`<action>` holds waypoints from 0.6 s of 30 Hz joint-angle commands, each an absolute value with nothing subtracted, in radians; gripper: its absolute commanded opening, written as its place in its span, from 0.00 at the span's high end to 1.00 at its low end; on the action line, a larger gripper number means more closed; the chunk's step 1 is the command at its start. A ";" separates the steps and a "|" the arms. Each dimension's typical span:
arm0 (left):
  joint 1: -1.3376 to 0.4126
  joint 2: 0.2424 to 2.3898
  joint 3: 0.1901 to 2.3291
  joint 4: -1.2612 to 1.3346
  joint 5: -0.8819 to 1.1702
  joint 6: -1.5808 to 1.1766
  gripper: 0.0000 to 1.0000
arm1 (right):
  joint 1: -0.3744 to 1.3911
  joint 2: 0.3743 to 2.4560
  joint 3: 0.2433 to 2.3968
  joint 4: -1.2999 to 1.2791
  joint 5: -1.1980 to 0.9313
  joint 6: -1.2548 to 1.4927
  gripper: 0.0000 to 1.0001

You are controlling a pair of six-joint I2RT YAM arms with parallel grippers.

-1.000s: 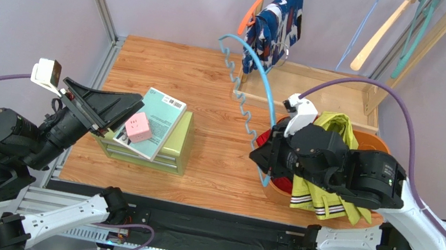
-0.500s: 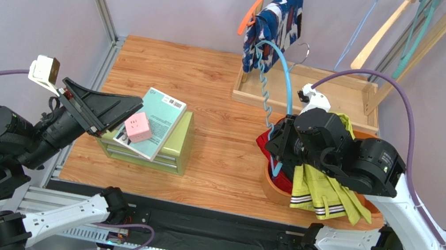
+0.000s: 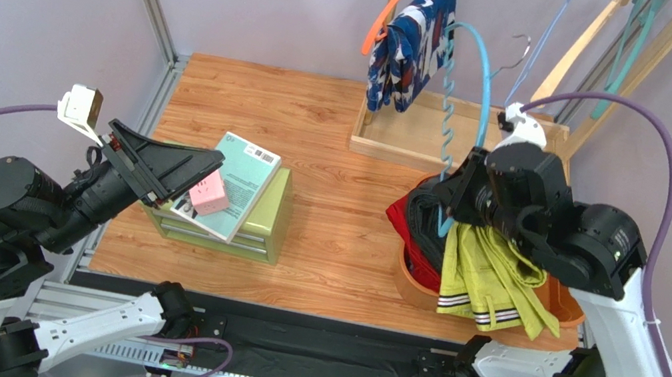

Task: Remove the trousers from the hanger
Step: Pass the hanger from the right arm to the left

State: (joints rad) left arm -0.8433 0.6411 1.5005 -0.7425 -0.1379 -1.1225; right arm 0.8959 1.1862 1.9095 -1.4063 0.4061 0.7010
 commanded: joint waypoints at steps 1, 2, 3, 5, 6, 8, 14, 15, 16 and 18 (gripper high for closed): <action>-0.845 0.684 1.555 -0.750 -0.091 -1.085 0.38 | 0.740 1.271 2.017 -1.507 0.399 0.534 1.00; -0.845 0.693 1.557 -0.755 -0.074 -1.089 0.38 | 0.712 1.311 2.031 -1.491 0.384 0.514 1.00; -0.845 0.693 1.552 -0.755 -0.066 -1.095 0.38 | 0.654 1.327 2.057 -1.479 0.356 0.471 1.00; -0.845 0.686 1.525 -0.733 -0.049 -1.103 0.38 | 0.600 1.367 2.068 -1.413 0.331 0.422 1.00; -0.845 0.680 1.517 -0.729 -0.051 -1.107 0.38 | 0.553 1.382 2.078 -1.390 0.302 0.385 1.00; -0.845 0.673 1.511 -0.729 -0.051 -1.117 0.38 | 0.497 1.414 2.094 -1.332 0.263 0.364 1.00; -0.845 0.657 1.505 -0.762 -0.032 -1.127 0.39 | 0.396 1.538 2.197 -1.174 0.238 0.328 1.00; -0.845 0.652 1.500 -0.761 -0.034 -1.123 0.39 | 0.385 1.551 2.218 -1.155 0.233 0.328 1.00; -0.845 0.649 1.500 -0.770 -0.037 -1.120 0.39 | 0.379 1.577 2.241 -1.135 0.230 0.328 1.00; -0.845 0.646 1.503 -0.779 -0.041 -1.126 0.39 | 0.361 1.610 2.313 -1.127 0.215 0.333 1.00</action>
State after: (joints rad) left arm -0.8433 0.6590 1.5043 -0.7620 -0.0555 -1.1236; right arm 0.3828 1.5944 2.1742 -1.2987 0.2409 0.3740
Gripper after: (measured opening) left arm 0.607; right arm 0.149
